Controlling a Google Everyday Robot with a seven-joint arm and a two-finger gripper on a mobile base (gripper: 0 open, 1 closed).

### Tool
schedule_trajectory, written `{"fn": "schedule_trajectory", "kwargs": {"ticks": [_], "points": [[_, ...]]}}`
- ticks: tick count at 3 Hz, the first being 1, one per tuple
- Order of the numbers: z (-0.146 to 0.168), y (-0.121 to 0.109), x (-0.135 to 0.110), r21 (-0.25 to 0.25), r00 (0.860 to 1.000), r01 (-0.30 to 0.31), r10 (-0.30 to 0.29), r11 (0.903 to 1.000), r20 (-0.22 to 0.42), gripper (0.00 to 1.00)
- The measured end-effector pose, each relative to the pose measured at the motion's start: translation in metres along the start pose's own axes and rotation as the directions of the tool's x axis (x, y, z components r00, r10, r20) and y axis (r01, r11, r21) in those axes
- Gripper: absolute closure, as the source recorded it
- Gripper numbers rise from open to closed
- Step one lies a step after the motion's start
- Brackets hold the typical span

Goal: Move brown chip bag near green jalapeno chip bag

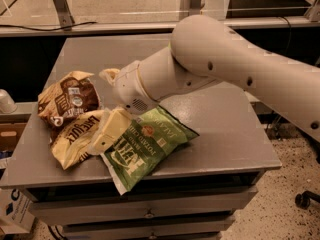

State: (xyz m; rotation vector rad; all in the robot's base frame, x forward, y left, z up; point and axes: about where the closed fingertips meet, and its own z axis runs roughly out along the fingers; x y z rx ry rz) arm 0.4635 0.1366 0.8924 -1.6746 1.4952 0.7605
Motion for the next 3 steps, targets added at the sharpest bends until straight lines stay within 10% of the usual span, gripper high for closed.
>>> {"fn": "schedule_trajectory", "kwargs": {"ticks": [1, 2, 3], "points": [[-0.04, -0.023, 0.026, 0.125, 0.997, -0.08, 0.079, 0.9889, 0.014, 0.0], [-0.101, -0.048, 0.063, 0.291, 0.984, -0.174, 0.173, 0.9407, 0.029, 0.0], [-0.162, -0.063, 0.088, 0.438, 0.97, -0.239, 0.235, 0.8665, 0.064, 0.0]]}}
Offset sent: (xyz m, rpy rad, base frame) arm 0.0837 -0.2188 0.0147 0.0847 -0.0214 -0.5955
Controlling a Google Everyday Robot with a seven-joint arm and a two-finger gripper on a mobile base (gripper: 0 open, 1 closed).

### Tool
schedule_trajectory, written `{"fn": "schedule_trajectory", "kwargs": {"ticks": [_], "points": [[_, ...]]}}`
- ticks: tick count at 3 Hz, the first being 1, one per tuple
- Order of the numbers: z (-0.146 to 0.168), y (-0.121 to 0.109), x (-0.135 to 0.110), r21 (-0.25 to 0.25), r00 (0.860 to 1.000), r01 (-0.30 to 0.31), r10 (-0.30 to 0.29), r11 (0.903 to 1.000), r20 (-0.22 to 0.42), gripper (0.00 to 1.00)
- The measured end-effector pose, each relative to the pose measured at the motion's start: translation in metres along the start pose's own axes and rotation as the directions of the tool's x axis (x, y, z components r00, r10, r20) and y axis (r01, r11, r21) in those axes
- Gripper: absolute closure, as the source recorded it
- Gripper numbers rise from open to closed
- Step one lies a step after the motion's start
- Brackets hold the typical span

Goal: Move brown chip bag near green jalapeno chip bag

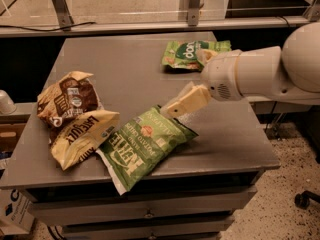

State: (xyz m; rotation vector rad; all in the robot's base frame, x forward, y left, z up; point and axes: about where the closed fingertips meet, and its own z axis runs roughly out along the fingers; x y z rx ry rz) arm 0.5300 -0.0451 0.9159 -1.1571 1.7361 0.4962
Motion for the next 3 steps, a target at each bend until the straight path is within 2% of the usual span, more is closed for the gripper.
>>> {"fn": "schedule_trajectory", "kwargs": {"ticks": [1, 2, 3], "points": [[-0.049, -0.039, 0.007, 0.152, 0.998, -0.054, 0.05, 0.9869, 0.031, 0.0], [-0.088, -0.069, 0.005, 0.259, 0.995, -0.086, 0.07, 0.962, 0.072, 0.0], [-0.091, -0.07, 0.004, 0.267, 0.995, -0.088, 0.07, 0.9596, 0.075, 0.0]]}}
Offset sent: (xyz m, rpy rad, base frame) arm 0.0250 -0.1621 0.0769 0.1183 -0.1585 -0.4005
